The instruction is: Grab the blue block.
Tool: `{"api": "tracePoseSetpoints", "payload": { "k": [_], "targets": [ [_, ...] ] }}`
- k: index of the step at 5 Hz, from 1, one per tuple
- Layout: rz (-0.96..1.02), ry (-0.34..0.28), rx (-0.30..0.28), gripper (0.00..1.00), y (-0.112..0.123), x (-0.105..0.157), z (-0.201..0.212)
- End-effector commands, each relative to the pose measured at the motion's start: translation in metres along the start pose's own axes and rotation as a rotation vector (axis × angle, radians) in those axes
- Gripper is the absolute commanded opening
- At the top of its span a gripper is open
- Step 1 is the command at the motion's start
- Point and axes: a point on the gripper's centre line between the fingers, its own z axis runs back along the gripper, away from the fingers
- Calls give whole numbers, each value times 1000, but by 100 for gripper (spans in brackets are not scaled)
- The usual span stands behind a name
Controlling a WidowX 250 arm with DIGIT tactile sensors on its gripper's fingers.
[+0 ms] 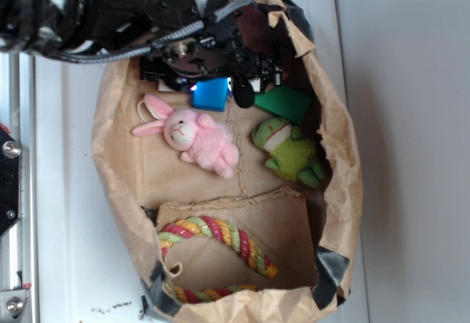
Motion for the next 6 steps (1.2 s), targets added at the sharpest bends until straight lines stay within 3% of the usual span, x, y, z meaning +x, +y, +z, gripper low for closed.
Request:
{"api": "tracePoseSetpoints", "payload": {
  "k": [1,3,5,6],
  "targets": [
    [-47,8,-34,0,2,12,9],
    [-390,35,-178,0,-13,5,57],
    [-672,29,-214,0,-35,-9,94],
    [-839,24,-202,0,-37,-21,107]
  ]
}}
